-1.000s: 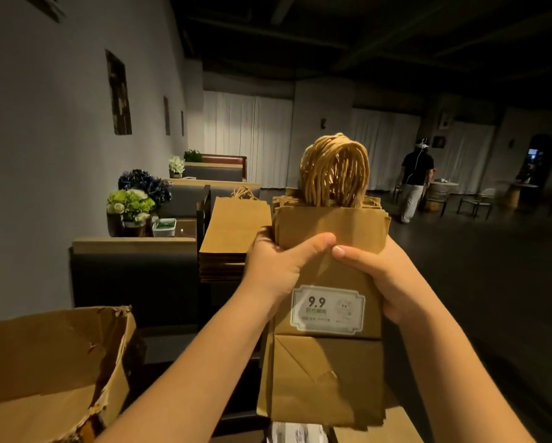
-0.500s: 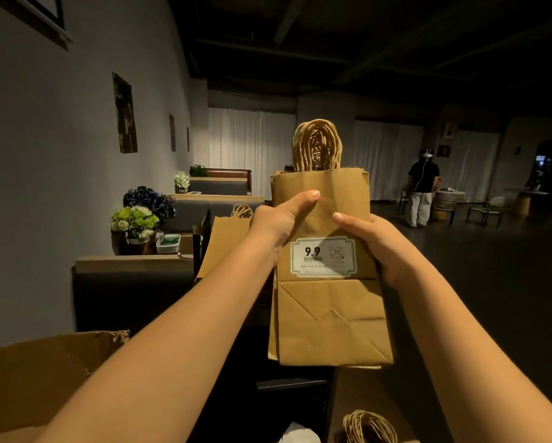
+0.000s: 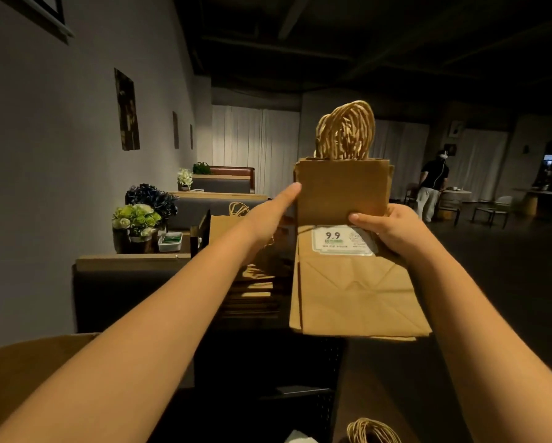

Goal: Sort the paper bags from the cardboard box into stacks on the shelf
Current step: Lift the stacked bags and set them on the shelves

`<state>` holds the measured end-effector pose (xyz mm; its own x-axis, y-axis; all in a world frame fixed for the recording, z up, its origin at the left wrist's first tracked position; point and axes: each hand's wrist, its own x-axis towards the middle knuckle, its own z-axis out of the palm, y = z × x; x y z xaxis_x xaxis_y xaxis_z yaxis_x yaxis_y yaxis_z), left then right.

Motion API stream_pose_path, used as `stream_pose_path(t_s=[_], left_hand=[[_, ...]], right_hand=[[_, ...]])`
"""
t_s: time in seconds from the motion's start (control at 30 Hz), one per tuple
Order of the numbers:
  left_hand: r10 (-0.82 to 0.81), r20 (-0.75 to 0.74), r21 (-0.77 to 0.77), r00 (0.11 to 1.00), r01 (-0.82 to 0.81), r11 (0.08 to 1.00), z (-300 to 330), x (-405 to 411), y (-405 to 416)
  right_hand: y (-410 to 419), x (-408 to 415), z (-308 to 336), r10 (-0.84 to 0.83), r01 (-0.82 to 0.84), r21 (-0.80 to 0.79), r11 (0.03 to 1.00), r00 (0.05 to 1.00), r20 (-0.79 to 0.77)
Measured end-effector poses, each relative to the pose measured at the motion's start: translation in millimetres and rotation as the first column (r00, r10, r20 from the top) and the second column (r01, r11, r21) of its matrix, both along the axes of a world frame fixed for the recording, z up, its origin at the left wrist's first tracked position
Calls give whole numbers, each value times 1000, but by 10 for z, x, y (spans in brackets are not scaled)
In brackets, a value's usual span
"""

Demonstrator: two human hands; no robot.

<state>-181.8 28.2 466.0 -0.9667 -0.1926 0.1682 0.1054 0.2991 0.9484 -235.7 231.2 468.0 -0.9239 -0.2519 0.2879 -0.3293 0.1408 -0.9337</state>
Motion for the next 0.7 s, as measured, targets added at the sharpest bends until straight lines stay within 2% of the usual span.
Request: stream_pose_path(t_s=[0.03,0.1,0.17,0.2,0.27,0.33,0.43,0.53,0.6,0.63,0.7], left_hand=[[30,-36,-41,999,-32,999,-58,-10,-93],[79,-72,-297,994,-97,950,-198,-51,-265],[-25,4,-634,1000,22,773,-304,-103,-363],[-92,98,-734,991,135,666,-341,-115,-390],[-162,277,-825,947,321,465,-386,-123,-432],[-173,362,-865,916,399,305,-388,-124,-479],[-164,391,-893,905,417,170,-377,-150,-588],[-159,375,-914,913,393,103,-424,-158,-647],[-172,361,-916,917,383,121,-475,-176,-672],[-191,354,-910,915,385,156,-490,-175,-671],[-229,339,-861,912,399,315,-472,-155,-665]], right_hand=[[19,-16,46,-8,8,6,1000,1000,-2],[36,-60,117,-17,17,21,1000,1000,8],[31,-99,168,-25,23,51,998,999,35],[24,-121,185,-23,20,61,998,999,49],[-18,-163,197,-26,20,76,997,997,70],[-81,-188,194,-33,26,81,996,996,85],[-224,-228,171,-42,33,92,995,994,102],[-358,-273,146,-48,32,142,989,993,109],[-402,-312,154,-75,53,195,979,991,107],[-410,-341,165,-95,70,210,975,989,110],[-428,-430,191,-137,111,232,966,986,97]])
